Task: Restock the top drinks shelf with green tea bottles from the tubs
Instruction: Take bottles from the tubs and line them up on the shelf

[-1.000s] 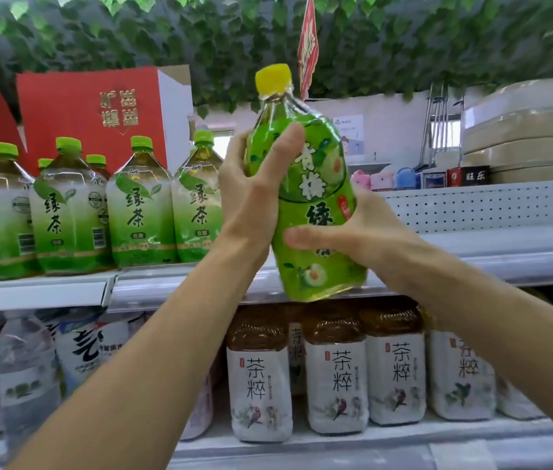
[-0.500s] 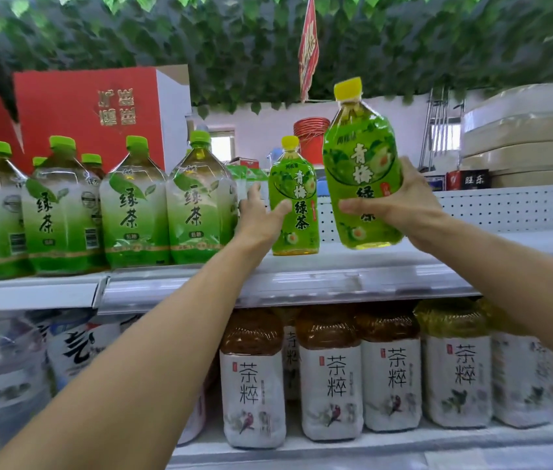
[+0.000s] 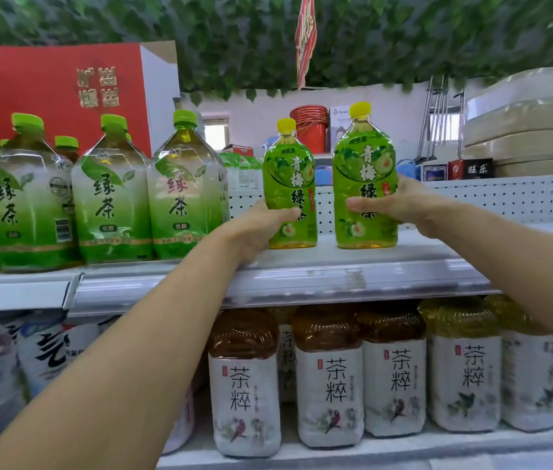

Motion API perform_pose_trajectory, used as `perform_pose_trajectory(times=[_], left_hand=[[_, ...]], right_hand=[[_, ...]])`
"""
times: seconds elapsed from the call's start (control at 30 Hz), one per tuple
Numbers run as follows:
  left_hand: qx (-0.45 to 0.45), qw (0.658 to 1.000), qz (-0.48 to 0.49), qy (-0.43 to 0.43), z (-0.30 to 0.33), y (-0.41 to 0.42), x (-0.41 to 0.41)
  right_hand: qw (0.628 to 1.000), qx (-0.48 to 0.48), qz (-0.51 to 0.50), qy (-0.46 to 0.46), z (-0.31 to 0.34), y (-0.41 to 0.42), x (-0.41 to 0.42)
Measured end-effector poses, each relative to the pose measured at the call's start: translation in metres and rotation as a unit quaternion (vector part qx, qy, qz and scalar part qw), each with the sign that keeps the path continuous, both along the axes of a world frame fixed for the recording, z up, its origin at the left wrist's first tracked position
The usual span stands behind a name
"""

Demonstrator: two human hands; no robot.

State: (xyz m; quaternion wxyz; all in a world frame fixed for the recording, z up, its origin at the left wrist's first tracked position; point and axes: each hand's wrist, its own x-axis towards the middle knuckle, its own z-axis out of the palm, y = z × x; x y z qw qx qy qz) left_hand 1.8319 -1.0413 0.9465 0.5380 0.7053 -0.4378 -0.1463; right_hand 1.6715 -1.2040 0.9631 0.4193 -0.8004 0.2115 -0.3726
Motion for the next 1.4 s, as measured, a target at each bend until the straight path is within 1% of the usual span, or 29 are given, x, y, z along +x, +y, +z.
perform_pose_trajectory(times=[0.07,0.17,0.3,0.5,0.57,0.67,0.77,0.83,0.9,0.97,1.0,1.03,1.07,1.17,1.23,1.33,1.4], left_hand=[[0.005,1.0,0.007,-0.015,-0.001,-0.002,0.004],[0.015,0.999,0.028,-0.042,-0.003,-0.006,0.011],[0.025,0.998,0.041,-0.048,-0.005,-0.013,0.02],[0.074,0.995,0.042,-0.049,-0.006,-0.018,0.028],[0.08,0.995,0.039,-0.04,-0.006,-0.018,0.027],[0.081,0.995,0.04,-0.05,-0.006,-0.016,0.024],[0.088,0.986,0.084,-0.117,-0.008,-0.011,0.014],[0.067,0.968,0.132,-0.202,-0.008,-0.005,-0.001],[0.021,0.929,0.193,-0.315,-0.01,0.003,-0.017],[-0.012,0.875,0.24,-0.42,-0.016,0.018,-0.038],[-0.023,0.854,0.25,-0.456,-0.025,0.027,-0.047],[-0.036,0.841,0.255,-0.476,-0.036,0.035,-0.054],[-0.049,0.835,0.257,-0.485,-0.049,0.045,-0.06],[-0.088,0.834,0.253,-0.482,-0.095,0.079,-0.076],[-0.098,0.848,0.249,-0.457,-0.128,0.103,-0.082],[-0.098,0.865,0.245,-0.426,-0.178,0.142,-0.085],[-0.073,0.869,0.241,-0.425,-0.209,0.17,-0.082]], right_hand=[[1.0,-0.014,-0.012,0.002,0.003,0.0,0.007],[1.0,-0.002,-0.029,-0.001,0.004,-0.003,0.019],[1.0,-0.011,-0.011,0.004,0.004,-0.007,0.03],[0.999,-0.014,0.004,0.04,0.003,-0.006,0.035],[0.998,-0.031,0.006,0.059,0.002,-0.009,0.036],[0.994,-0.055,-0.002,0.09,-0.002,-0.042,0.05],[0.986,-0.067,-0.043,0.146,-0.002,-0.02,0.039],[0.977,-0.108,-0.077,0.165,-0.003,0.001,0.028],[0.968,-0.175,-0.1,0.15,-0.01,0.02,0.014],[0.95,-0.264,-0.128,0.111,-0.026,0.048,-0.005],[0.933,-0.319,-0.142,0.083,-0.037,0.062,-0.014],[0.915,-0.369,-0.154,0.052,-0.05,0.075,-0.023],[0.9,-0.405,-0.159,0.02,-0.063,0.087,-0.03],[0.882,-0.447,-0.142,-0.054,-0.103,0.112,-0.045],[0.879,-0.452,-0.132,-0.079,-0.128,0.127,-0.049],[0.878,-0.461,-0.098,-0.08,-0.164,0.157,-0.05],[0.884,-0.459,-0.065,-0.062,-0.192,0.178,-0.046]])
